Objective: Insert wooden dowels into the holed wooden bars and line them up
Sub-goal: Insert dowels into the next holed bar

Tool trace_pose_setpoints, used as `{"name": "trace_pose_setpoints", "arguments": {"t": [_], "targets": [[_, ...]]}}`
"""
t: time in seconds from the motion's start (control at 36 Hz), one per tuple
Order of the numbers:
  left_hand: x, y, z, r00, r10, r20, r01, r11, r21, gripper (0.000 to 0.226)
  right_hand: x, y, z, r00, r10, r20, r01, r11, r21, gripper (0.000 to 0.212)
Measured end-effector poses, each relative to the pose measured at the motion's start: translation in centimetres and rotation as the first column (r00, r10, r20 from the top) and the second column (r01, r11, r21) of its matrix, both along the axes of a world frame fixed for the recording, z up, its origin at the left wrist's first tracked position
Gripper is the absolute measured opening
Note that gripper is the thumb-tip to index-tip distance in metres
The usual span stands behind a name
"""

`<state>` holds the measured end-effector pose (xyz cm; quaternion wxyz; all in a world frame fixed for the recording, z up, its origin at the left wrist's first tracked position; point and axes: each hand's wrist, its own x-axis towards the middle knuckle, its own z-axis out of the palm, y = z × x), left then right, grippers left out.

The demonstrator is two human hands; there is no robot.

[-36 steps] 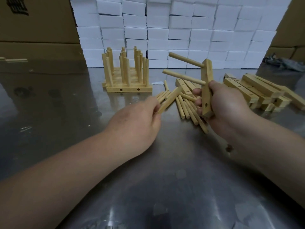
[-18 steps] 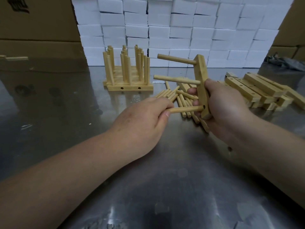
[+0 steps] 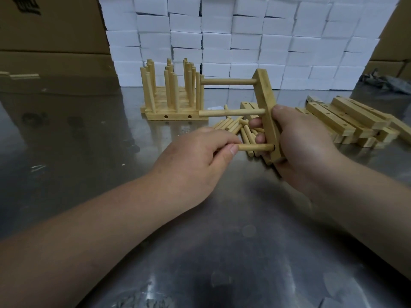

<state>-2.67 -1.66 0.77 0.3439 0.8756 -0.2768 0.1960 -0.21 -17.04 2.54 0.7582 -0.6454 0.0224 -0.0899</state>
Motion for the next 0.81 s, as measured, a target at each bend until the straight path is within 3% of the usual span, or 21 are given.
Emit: {"name": "trace_pose_setpoints", "arguments": {"t": [0.47, 0.64, 0.81], "targets": [[-0.17, -0.35, -0.06, 1.0, -0.028, 0.002, 0.028, 0.999, -0.027, 0.027, -0.1, 0.01, -0.1, 0.999, -0.036, 0.008, 0.035, 0.999, 0.017, 0.028], [-0.23, -0.27, -0.07, 1.0, -0.008, 0.01, 0.008, 0.999, -0.039, 0.013, -0.28, 0.21, -0.21, 0.999, -0.007, 0.033, 0.009, 0.999, -0.037, 0.027], [-0.22, -0.37, 0.39, 0.997, -0.004, 0.073, 0.004, 1.0, 0.001, 0.028, -0.57, 0.45, -0.11, 0.998, 0.017, 0.054, -0.015, 0.999, -0.031, 0.025]]}}
